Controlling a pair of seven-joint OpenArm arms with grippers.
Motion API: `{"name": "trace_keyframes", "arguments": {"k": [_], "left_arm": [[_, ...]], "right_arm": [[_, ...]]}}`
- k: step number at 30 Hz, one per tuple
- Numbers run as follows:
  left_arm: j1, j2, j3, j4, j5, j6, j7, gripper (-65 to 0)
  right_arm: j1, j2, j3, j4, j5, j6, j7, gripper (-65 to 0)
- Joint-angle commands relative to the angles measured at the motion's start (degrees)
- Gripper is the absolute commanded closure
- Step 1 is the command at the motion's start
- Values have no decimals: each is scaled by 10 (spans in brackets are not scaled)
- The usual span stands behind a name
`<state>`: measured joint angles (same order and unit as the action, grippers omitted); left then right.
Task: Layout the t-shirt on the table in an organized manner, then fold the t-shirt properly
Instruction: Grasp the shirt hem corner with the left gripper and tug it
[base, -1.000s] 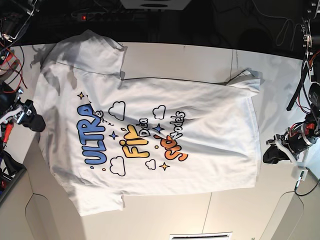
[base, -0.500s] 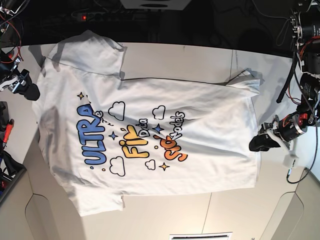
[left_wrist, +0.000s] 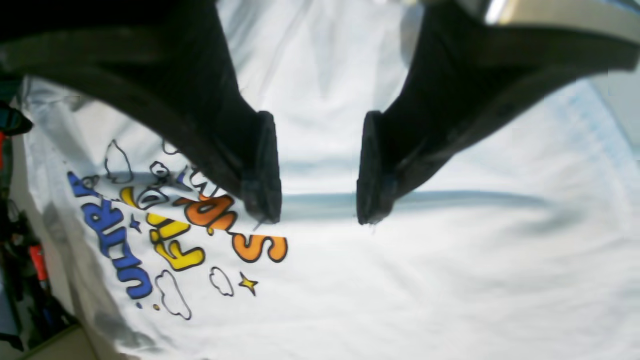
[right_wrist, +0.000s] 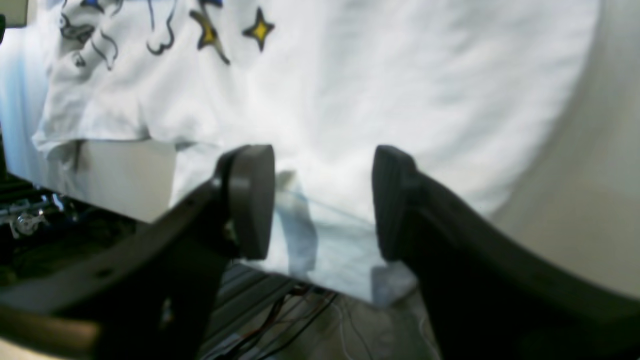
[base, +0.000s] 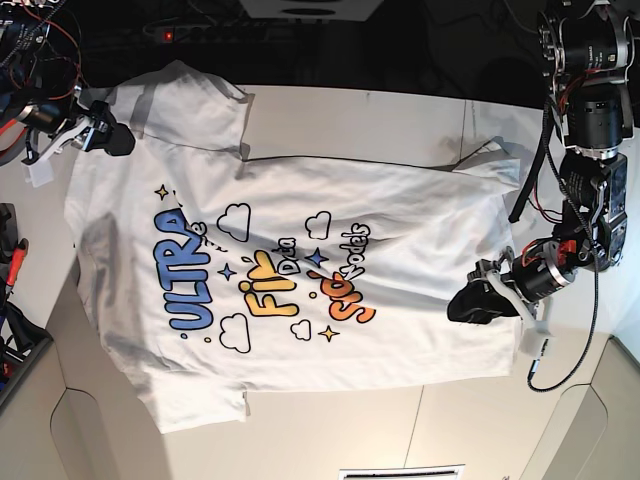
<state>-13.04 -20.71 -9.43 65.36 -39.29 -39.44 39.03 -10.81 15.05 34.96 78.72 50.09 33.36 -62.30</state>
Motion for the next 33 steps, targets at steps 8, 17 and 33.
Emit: {"name": "trace_keyframes", "arguments": {"k": [8,17,33], "left_arm": [[-10,-9,-3,10,14,-6,-9,-288],[-8,-15,-3,10,14,-6,-6,-288],[-8,-34,-17,10,13,-6,-6,-288]], "right_arm": [[-2,10,67,7,-13,-2,75,-312],[-3,-2,106,-46,7,-4,81,-313],[-3,-6,-2,-118,-2,-3,18,-371]]}}
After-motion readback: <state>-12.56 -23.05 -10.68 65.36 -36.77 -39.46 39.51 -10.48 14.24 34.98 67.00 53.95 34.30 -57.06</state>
